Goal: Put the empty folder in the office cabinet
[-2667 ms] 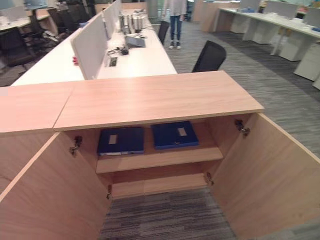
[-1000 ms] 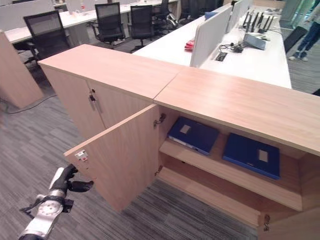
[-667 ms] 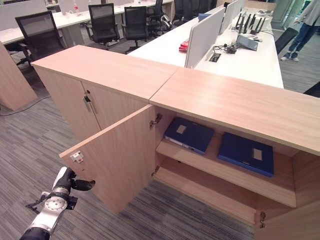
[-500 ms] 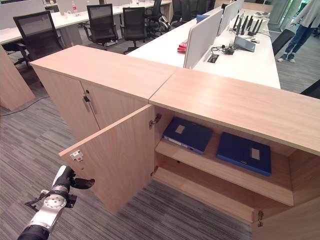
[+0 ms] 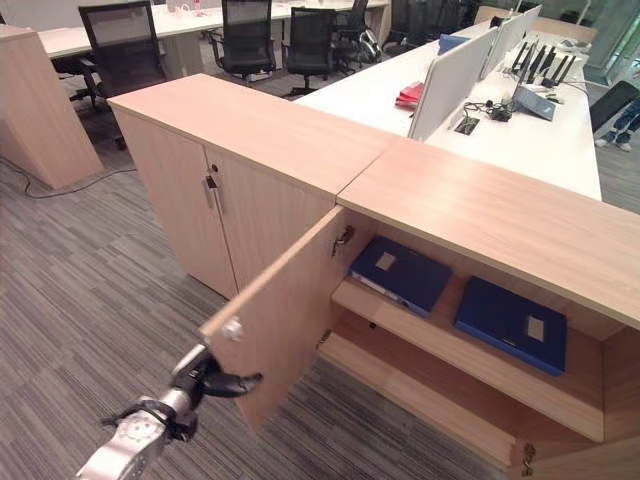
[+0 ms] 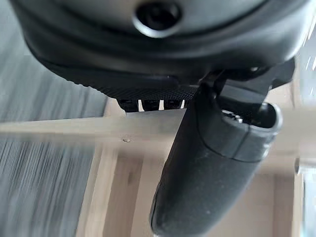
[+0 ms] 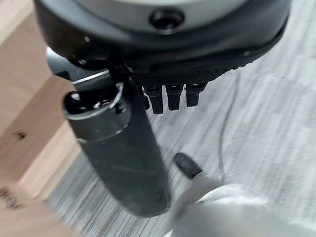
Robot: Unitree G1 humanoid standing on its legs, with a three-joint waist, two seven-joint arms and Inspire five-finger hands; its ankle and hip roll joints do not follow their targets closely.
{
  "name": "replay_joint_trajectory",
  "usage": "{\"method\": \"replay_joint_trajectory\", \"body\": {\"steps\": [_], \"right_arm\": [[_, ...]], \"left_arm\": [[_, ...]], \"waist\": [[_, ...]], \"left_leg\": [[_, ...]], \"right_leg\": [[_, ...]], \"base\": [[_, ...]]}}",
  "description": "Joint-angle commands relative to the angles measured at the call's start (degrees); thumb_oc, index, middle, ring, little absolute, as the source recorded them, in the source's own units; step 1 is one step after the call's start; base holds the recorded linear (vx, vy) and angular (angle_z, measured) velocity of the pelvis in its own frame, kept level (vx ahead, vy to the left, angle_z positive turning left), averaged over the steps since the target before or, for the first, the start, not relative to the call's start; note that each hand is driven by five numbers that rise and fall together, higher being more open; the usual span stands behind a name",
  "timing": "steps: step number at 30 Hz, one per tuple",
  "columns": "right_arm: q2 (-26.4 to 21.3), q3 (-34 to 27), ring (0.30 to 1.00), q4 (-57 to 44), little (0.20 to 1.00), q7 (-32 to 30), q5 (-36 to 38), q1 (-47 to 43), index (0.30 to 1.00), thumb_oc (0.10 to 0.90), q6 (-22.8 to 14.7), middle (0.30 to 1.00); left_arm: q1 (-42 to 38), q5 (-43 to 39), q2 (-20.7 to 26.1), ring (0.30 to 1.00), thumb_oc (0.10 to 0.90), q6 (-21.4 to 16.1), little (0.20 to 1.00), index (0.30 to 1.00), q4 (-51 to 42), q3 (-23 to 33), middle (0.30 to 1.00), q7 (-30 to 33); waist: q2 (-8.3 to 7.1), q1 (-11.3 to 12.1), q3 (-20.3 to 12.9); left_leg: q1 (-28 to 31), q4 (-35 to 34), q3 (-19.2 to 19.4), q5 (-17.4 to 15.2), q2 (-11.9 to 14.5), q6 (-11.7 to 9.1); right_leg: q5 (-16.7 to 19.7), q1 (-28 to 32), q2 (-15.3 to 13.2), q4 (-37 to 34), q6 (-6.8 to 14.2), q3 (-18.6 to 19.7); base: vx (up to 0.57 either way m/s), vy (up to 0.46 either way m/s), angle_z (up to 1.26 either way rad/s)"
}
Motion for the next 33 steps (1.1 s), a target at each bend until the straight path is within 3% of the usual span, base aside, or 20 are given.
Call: {"method": "replay_joint_trajectory", "body": {"steps": [1, 5, 7, 9, 13, 20, 27, 32, 33], "right_arm": [[-1.28, 1.22, 0.900, 2.80, 0.900, -0.78, 0.65, -4.61, 0.900, 0.800, 0.06, 0.900], [-1.11, 0.58, 0.900, 2.61, 0.900, 0.14, 1.50, -4.05, 0.900, 0.800, 0.12, 0.900], [-0.94, 0.41, 0.900, 3.48, 0.900, 0.36, 1.43, -3.93, 0.900, 0.800, 0.26, 0.900], [-1.13, -0.23, 0.900, 5.07, 0.900, 0.54, 0.90, -3.47, 0.900, 0.800, 0.72, 0.900], [-1.01, -0.33, 0.900, 5.96, 0.900, 0.90, 0.97, -3.91, 0.900, 0.800, 0.87, 0.900], [-0.13, 0.66, 0.900, 6.01, 0.900, 0.58, 2.45, -4.32, 0.900, 0.800, 0.53, 0.900], [-1.33, -1.36, 0.900, 5.76, 0.900, -1.54, 7.99, -4.95, 0.900, 0.800, -0.64, 0.900], [-2.71, -2.60, 0.900, 4.84, 0.900, -2.79, 10.48, -5.82, 0.900, 0.800, -1.27, 0.900], [-2.92, -2.96, 0.900, 4.24, 0.900, -1.73, 10.23, -4.62, 0.900, 0.800, -0.97, 0.900]], "left_arm": [[-12.10, -2.31, -6.52, 0.900, 0.800, -6.76, 0.900, 0.900, -13.93, -5.96, 0.900, -12.16], [-12.63, -4.64, -6.56, 0.900, 0.800, -6.11, 0.900, 0.900, -14.03, -8.36, 0.900, -13.24], [-13.06, -5.09, -6.17, 0.900, 0.800, -5.98, 0.900, 0.900, -15.01, -8.62, 0.900, -13.04], [-13.41, -5.00, -6.31, 0.900, 0.800, -5.22, 0.900, 0.900, -14.90, -9.03, 0.900, -13.27], [-13.75, -4.68, -7.26, 0.900, 0.800, -5.10, 0.900, 0.900, -13.85, -8.79, 0.900, -12.86], [-13.12, -4.33, -8.37, 0.900, 0.800, -4.92, 0.900, 0.900, -12.69, -8.30, 0.900, -12.31], [-9.11, -4.75, -8.11, 0.900, 0.800, -4.07, 0.900, 0.900, -12.27, -5.39, 0.900, -10.77], [-6.35, -4.26, -7.57, 0.900, 0.800, -3.60, 0.900, 0.900, -10.78, -3.77, 0.900, -10.22], [-5.81, -2.91, -7.71, 0.900, 0.800, -3.77, 0.900, 0.900, -8.80, -2.75, 0.900, -9.75]], "waist": [[-0.68, -3.85, 0.08], [-1.52, -5.19, 1.79], [-0.59, -5.31, 1.45], [-0.48, -5.13, 0.58], [-1.38, -4.50, -1.63], [-2.12, -5.77, -3.16], [-0.21, -9.78, -3.59], [0.75, -11.47, -3.39], [1.21, -12.77, -2.95]], "left_leg": [[3.31, -0.41, -3.12, -7.79, 1.57, -1.44], [1.75, -0.41, -2.17, -6.24, 1.87, -1.56], [1.63, -0.41, -1.62, -7.14, 3.54, -1.71], [0.40, -0.41, 1.62, -6.34, 5.01, -2.12], [0.13, -0.39, 4.97, -6.22, 5.88, -2.50], [2.93, -0.16, 8.84, -6.64, 7.72, -3.64], [5.29, 2.04, 10.95, -6.78, 11.98, -5.74], [5.13, 5.56, 11.40, -7.45, 13.92, -6.57], [5.20, 7.49, 11.51, -7.76, 14.49, -6.65]], "right_leg": [[8.96, -4.39, -0.63, -5.70, 5.58, 0.70], [11.06, -6.65, -1.81, -5.28, 6.13, 2.90], [9.21, -5.74, -1.85, -4.84, 6.30, 4.72], [8.51, -2.77, -4.10, -4.10, 6.16, 2.79], [7.72, 0.06, -4.81, -5.04, 6.30, 2.64], [3.35, -0.74, -1.51, -6.29, 5.62, 4.57], [-0.52, -0.78, 3.89, -6.12, 2.52, 7.92], [-2.14, -0.52, 5.93, -5.74, 0.83, 9.73], [-3.55, -0.60, 6.43, -4.21, -0.33, 10.76]], "base": [[-0.14, 0.030, 0.07], [-0.16, -0.018, -0.01], [-0.15, -0.066, -0.19], [-0.17, -0.091, -0.67], [-0.01, -0.075, -0.88], [0.11, -0.142, -0.69], [0.10, -0.166, -0.18], [0.08, -0.131, -0.18], [0.14, -0.150, -0.24]]}}
